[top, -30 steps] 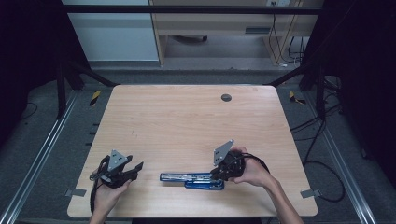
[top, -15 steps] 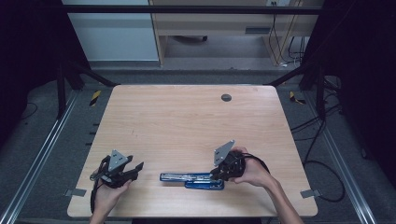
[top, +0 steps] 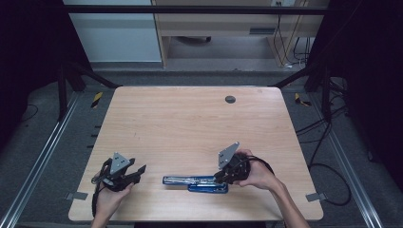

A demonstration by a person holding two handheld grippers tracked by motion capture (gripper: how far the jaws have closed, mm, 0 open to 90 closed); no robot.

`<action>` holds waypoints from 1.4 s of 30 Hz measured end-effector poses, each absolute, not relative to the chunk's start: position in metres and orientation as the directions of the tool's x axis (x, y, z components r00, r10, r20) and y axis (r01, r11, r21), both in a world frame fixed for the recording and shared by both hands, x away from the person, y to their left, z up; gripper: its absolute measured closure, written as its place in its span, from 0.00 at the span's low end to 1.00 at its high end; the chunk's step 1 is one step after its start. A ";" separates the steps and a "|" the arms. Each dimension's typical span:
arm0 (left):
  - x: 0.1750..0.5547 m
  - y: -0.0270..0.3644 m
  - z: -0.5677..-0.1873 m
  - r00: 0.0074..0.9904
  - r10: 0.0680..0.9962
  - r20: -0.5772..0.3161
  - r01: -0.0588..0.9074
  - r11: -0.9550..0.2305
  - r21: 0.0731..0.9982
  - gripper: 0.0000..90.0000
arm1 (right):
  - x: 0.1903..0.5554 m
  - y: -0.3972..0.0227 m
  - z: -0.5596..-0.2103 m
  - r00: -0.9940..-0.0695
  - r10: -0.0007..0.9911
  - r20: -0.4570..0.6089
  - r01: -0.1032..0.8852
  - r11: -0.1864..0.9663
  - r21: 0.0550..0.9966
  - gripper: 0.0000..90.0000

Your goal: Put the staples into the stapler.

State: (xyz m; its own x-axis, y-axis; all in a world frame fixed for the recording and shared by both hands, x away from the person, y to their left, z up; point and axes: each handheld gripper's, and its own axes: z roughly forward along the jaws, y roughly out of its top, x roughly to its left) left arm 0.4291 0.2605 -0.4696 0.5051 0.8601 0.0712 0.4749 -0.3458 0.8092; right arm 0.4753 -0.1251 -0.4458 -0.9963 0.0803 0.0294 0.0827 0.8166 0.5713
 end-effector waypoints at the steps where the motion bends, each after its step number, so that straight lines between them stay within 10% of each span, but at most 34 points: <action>1: 0.429 0.260 -0.470 0.505 0.860 0.072 0.475 -0.346 0.809 0.53 | 0.476 -0.125 -0.446 -0.996 0.079 0.034 0.085 0.817 0.570 0.87; 42: 0.429 0.260 -0.470 0.507 0.859 0.072 0.475 -0.348 0.808 0.53 | 0.481 -0.124 -0.449 -0.997 0.058 0.053 0.078 0.818 0.570 0.87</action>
